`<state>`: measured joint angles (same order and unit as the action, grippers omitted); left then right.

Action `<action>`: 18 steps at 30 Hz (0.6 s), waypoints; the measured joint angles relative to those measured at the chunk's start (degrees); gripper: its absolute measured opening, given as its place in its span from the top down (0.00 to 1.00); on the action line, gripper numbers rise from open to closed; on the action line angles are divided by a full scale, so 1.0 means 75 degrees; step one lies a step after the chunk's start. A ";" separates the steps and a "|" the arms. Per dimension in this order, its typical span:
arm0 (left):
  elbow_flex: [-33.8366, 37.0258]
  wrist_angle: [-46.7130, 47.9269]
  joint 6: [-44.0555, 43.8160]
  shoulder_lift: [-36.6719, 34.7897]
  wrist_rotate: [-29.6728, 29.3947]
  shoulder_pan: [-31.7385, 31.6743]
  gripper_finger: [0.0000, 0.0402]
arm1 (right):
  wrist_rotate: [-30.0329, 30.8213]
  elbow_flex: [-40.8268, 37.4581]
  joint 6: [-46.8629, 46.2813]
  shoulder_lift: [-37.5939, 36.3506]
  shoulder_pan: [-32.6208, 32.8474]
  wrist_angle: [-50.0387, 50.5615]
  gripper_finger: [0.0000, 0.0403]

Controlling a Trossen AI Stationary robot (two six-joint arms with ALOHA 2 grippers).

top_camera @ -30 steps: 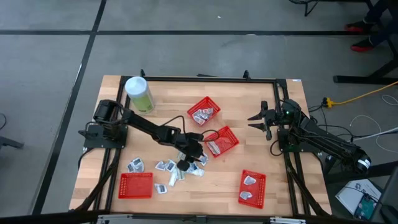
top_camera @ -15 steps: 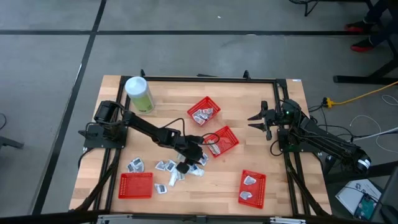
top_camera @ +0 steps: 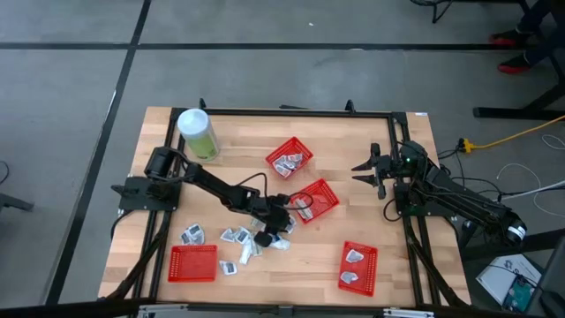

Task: Pick & Place First Aid Supplies
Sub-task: Put the gray towelette pad into the red container

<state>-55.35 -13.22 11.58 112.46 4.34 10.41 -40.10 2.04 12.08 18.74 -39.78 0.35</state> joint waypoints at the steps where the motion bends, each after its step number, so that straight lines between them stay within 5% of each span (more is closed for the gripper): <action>1: 0.0000 -0.0027 -0.0008 0.0024 -0.0007 0.0000 0.70 | 0.0001 0.0000 0.0000 0.0000 -0.0001 -0.0002 0.69; 18: -0.0020 0.0084 -0.0377 0.0087 0.0030 0.0000 0.99 | 0.0001 0.0000 0.0000 0.0000 0.0001 -0.0002 0.69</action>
<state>-55.51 -12.60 8.75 113.11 4.57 10.41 -40.10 2.04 12.08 18.74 -39.77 0.34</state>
